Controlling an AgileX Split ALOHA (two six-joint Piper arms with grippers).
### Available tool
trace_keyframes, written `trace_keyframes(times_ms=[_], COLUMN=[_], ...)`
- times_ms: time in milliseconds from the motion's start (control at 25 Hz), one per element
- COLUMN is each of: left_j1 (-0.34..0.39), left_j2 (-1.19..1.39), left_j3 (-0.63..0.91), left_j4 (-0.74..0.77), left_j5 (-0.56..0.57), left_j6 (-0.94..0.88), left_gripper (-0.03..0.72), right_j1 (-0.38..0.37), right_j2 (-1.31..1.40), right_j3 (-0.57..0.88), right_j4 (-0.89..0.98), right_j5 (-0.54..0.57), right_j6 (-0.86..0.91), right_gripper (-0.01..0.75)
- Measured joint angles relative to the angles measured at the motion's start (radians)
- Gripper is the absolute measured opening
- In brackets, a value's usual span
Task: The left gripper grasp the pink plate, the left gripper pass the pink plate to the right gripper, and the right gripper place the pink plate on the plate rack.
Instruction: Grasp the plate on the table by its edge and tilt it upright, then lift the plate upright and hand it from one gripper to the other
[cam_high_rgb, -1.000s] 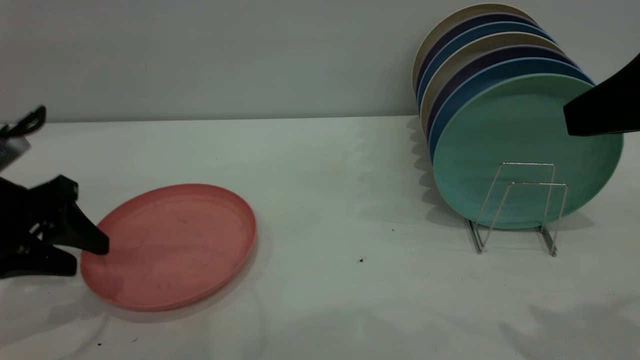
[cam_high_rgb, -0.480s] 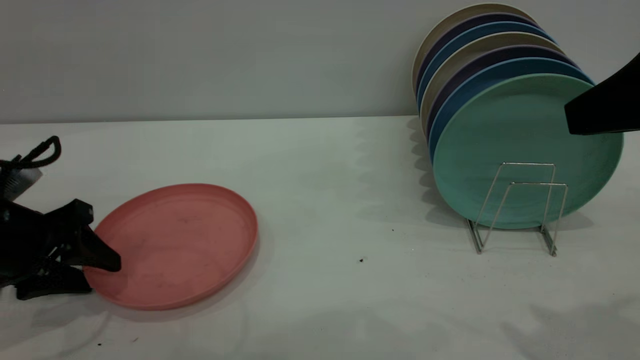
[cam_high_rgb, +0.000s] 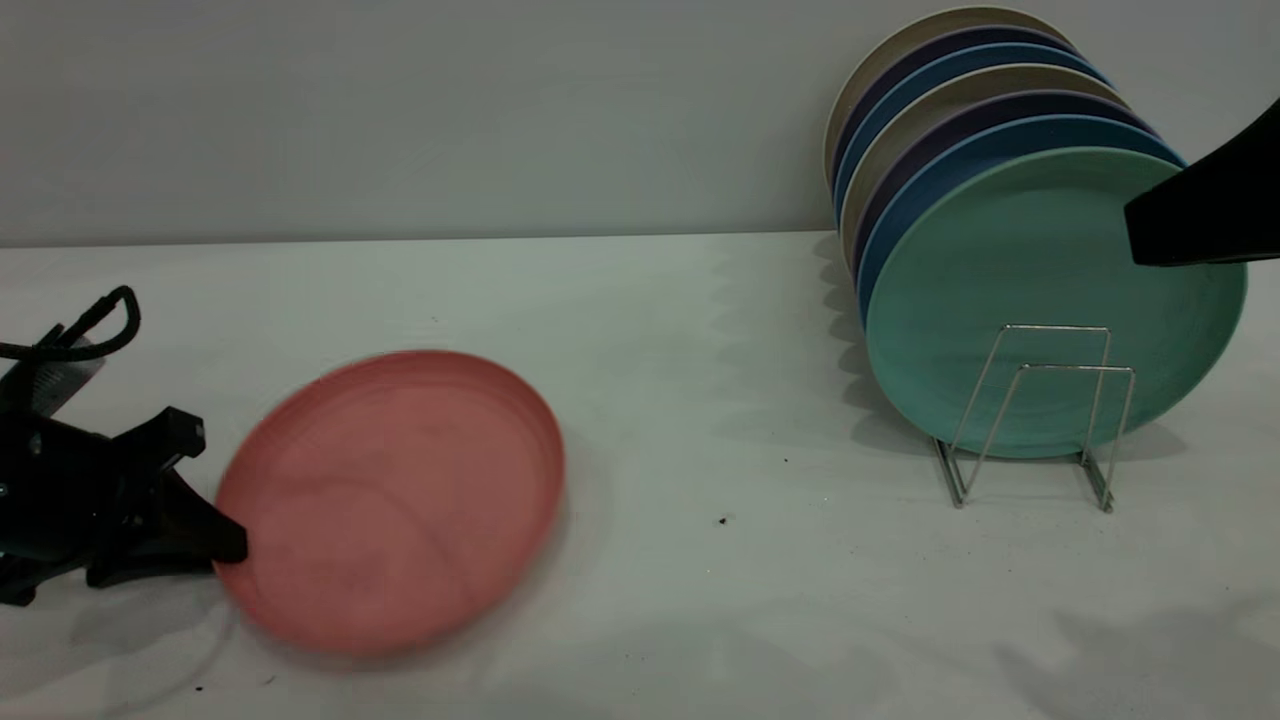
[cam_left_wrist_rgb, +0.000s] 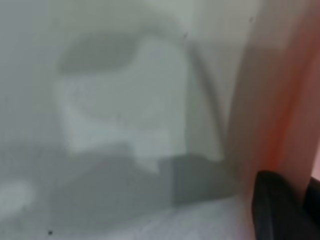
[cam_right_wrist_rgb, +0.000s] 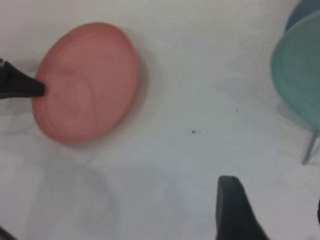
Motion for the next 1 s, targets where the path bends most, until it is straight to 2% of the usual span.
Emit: trace_keyframes(times_ms=[160,560,1000], left_j1=[0.000,-0.011,-0.186], left_j2=[-0.003,-0.100,-0.190], left_j3=[-0.010,-0.029,-0.029], left_j4=[0.005,0.005,0.009], left_j5=[0.014,0.109,0.128], left_j6=[0.014,0.032,0.029], left_gripper=[0.016,0.014,0.014], right_j1=[0.000,0.000,0.000], right_j2=[0.000,0.040,0.383], right_j3=[0.000,-0.003,-0.032], right_j4=[0.032,0.176,0.349], right_j5=[0.045,0.071,0.249], right_j6=[0.000,-0.061,-0.244], right_gripper=[0.417,0.417,0.417])
